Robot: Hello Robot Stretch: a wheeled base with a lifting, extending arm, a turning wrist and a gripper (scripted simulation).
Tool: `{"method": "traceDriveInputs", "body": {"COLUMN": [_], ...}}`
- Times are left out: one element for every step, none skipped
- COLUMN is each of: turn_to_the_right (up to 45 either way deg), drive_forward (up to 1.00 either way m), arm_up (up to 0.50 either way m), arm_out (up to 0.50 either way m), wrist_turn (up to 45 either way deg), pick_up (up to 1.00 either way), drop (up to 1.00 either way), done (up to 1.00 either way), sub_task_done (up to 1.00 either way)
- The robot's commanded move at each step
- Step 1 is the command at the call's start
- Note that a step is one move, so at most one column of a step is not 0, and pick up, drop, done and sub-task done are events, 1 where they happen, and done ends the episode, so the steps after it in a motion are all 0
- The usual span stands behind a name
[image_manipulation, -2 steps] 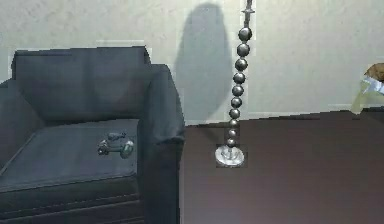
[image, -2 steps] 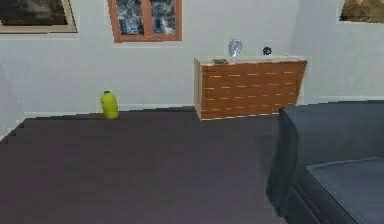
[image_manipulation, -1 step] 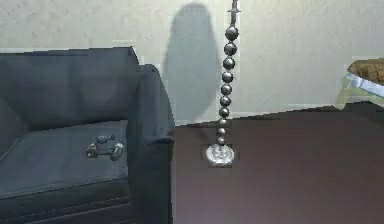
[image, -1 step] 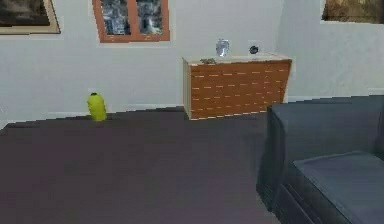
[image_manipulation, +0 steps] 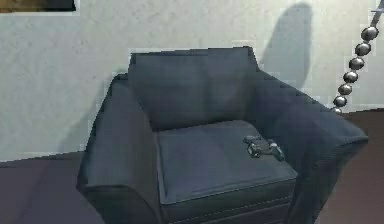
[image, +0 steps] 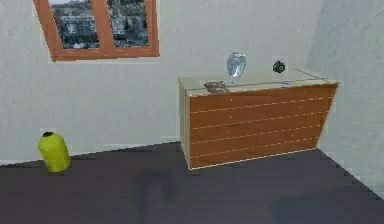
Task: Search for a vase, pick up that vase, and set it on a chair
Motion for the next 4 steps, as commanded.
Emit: {"method": "traceDriveInputs", "body": {"turn_to_the_right": [0.0,42.0,0.0,-45.0], "drive_forward": [0.75,0.00,0.30,0.00], "arm_up": [0.00,0.00,0.00,0.00], "arm_out": [0.00,0.00,0.00,0.00], "wrist_turn": [0.0,0.0,0.0,0.0], "pick_up": [0.00,0.00,0.00,0.00], "drop": [0.00,0.00,0.00,0.00], "done": [0.00,0.00,0.00,0.00], "sub_task_done": [0.00,0.00,0.00,0.00]}}
